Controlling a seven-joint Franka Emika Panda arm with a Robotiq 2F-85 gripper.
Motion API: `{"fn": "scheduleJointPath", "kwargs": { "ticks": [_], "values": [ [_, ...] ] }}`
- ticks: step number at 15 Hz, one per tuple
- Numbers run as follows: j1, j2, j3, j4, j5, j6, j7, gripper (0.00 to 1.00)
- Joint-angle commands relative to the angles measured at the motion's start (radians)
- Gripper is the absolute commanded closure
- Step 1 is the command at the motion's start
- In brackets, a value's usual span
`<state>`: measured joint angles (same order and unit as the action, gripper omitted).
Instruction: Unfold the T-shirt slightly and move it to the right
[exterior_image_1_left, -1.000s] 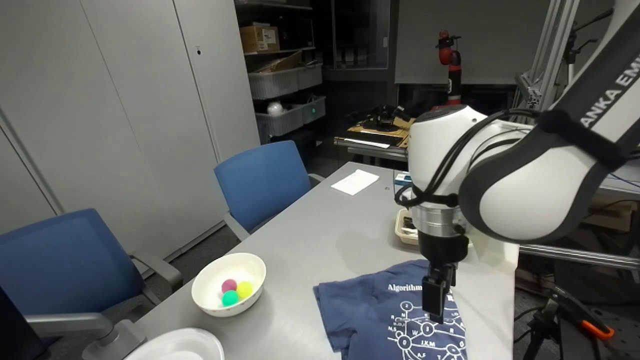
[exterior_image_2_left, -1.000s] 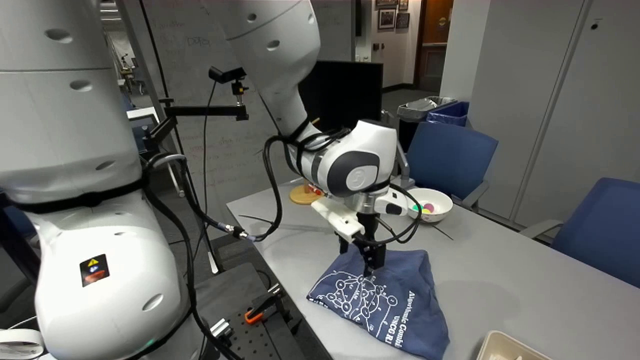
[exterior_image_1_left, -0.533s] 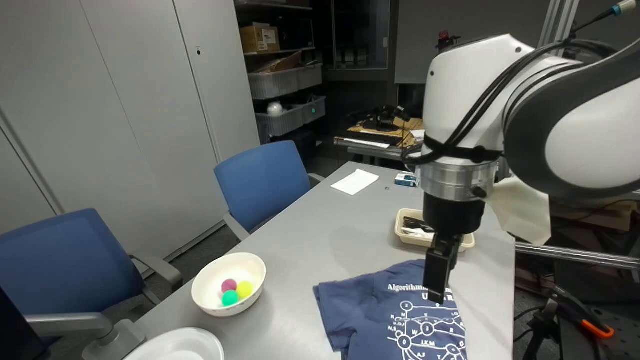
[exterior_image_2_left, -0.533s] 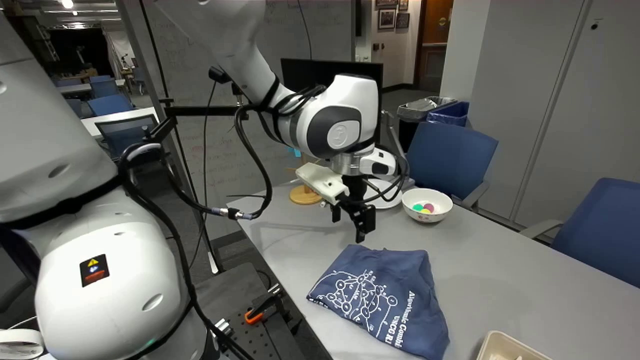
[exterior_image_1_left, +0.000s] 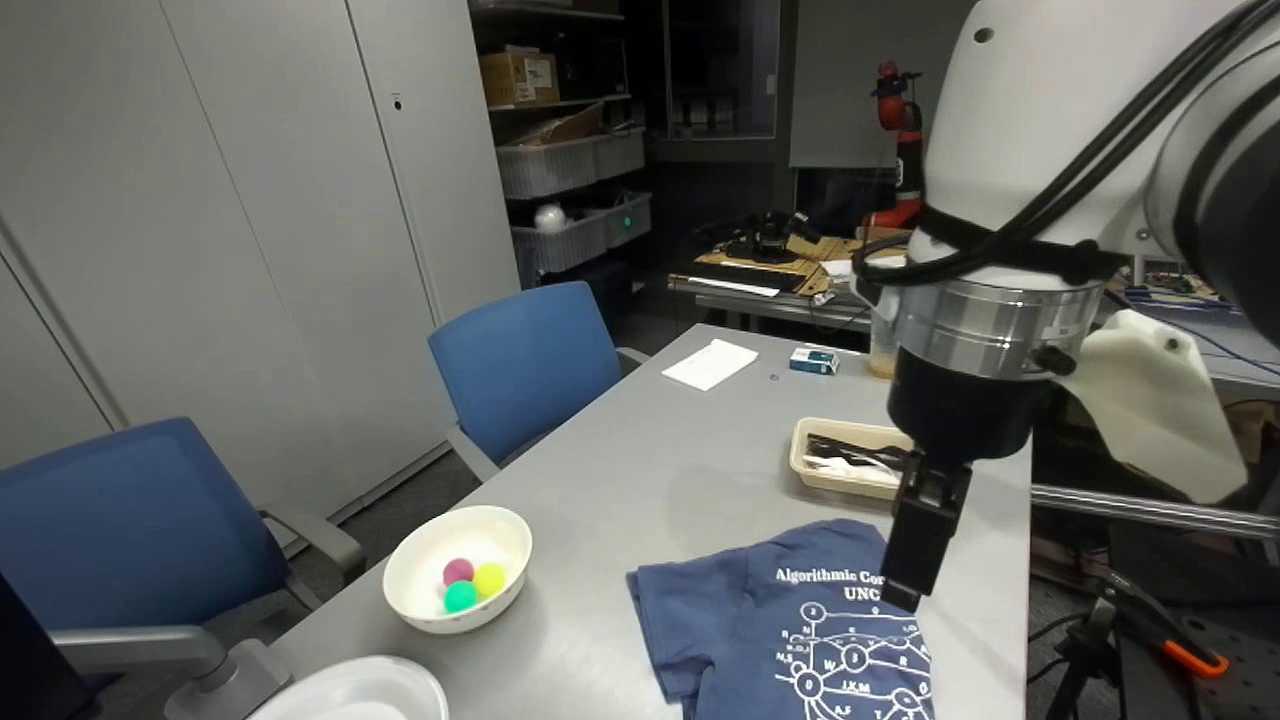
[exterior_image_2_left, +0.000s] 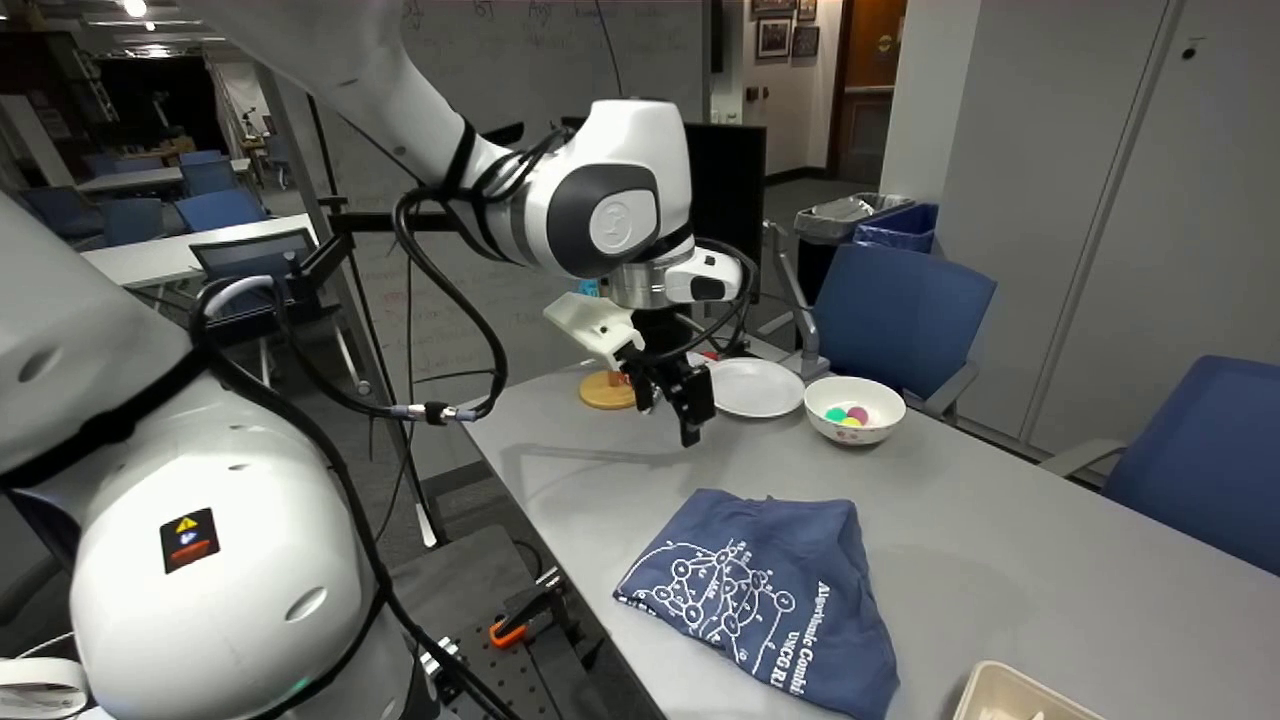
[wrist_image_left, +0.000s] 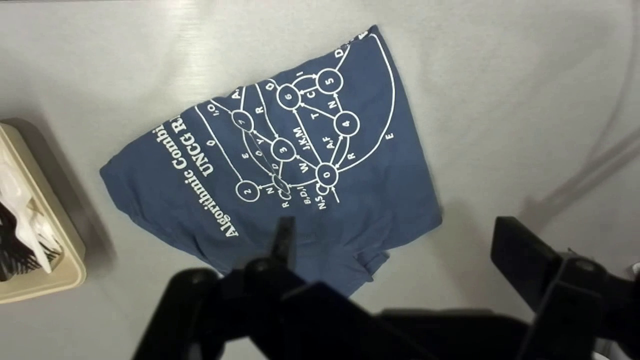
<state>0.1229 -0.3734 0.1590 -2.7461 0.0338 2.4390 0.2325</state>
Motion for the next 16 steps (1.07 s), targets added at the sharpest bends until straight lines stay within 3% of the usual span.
{"fn": "scheduleJointPath", "kwargs": {
  "ticks": [1, 16],
  "values": [
    [-0.002, -0.021, 0.012, -0.01, 0.002, -0.006, 0.01, 0.0],
    [-0.002, -0.051, 0.02, -0.026, 0.001, -0.009, 0.018, 0.0]
  ]
}}
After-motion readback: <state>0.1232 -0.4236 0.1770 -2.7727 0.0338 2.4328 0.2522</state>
